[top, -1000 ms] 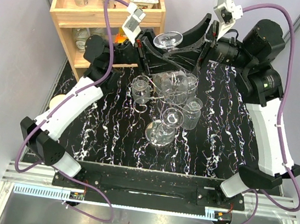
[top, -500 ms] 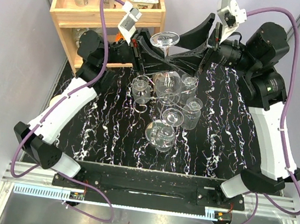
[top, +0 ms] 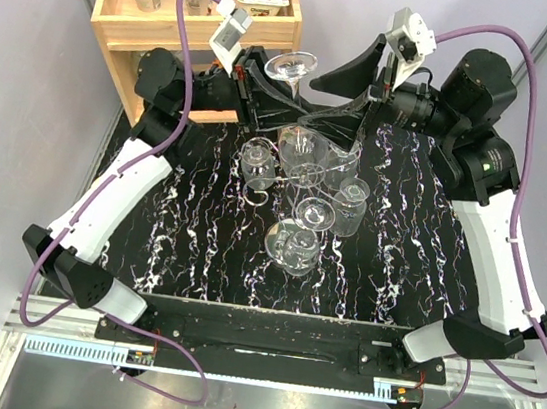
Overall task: Place the wine glass upside down on the wine glass rack
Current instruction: Turn the wine glass upside down at the wine rack.
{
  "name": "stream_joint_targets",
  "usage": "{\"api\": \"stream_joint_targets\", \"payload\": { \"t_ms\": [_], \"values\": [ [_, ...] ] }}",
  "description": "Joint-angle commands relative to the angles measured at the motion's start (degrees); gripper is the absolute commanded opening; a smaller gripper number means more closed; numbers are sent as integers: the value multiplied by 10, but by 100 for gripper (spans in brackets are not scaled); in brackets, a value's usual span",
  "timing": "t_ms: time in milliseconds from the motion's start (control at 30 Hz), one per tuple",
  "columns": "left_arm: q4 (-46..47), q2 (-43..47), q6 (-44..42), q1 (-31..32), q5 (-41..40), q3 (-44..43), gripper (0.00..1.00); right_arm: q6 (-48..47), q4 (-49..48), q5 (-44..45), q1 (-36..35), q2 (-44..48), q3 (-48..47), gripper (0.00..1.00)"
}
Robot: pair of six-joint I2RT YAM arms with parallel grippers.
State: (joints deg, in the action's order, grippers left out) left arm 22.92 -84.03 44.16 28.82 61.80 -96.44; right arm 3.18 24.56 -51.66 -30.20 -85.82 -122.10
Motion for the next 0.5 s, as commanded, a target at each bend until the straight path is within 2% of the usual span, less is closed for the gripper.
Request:
{"api": "stream_joint_targets", "payload": {
  "t_ms": [0, 233, 467],
  "values": [
    [1, 34, -21, -10, 6, -39, 0, -28, 15, 23, 3, 34, 10, 79],
    [-123, 41, -100, -30, 17, -84, 0, -90, 44, 69, 3, 52, 17, 79],
    [-199, 65, -159, -59, 26, -90, 0, -121, 59, 119, 5, 64, 37, 79]
  ]
}}
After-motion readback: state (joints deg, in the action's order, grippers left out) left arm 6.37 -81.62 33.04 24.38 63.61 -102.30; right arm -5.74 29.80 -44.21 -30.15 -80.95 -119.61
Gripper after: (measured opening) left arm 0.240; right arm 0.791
